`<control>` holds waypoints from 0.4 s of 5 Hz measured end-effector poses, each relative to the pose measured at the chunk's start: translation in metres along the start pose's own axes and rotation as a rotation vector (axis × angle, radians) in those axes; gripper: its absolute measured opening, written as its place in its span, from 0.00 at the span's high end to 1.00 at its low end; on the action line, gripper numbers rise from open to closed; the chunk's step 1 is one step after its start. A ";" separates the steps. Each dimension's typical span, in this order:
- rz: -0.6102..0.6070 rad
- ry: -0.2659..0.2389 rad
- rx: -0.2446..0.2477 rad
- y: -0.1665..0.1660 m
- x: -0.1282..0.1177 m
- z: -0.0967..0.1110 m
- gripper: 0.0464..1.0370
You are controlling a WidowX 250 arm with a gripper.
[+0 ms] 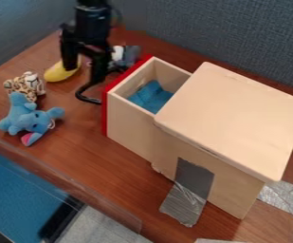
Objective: Close the drawer
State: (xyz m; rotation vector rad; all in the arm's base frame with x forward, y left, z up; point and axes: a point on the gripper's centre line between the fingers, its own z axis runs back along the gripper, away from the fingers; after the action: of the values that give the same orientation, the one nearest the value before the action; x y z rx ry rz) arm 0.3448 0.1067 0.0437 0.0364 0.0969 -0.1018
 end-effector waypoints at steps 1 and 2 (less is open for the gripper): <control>0.020 0.006 -0.002 -0.005 0.009 -0.006 0.09; 0.045 0.020 -0.002 -0.005 0.009 -0.013 0.30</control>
State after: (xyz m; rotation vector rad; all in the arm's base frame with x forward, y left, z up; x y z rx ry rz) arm 0.3519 0.1016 0.0300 0.0373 0.1165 -0.0564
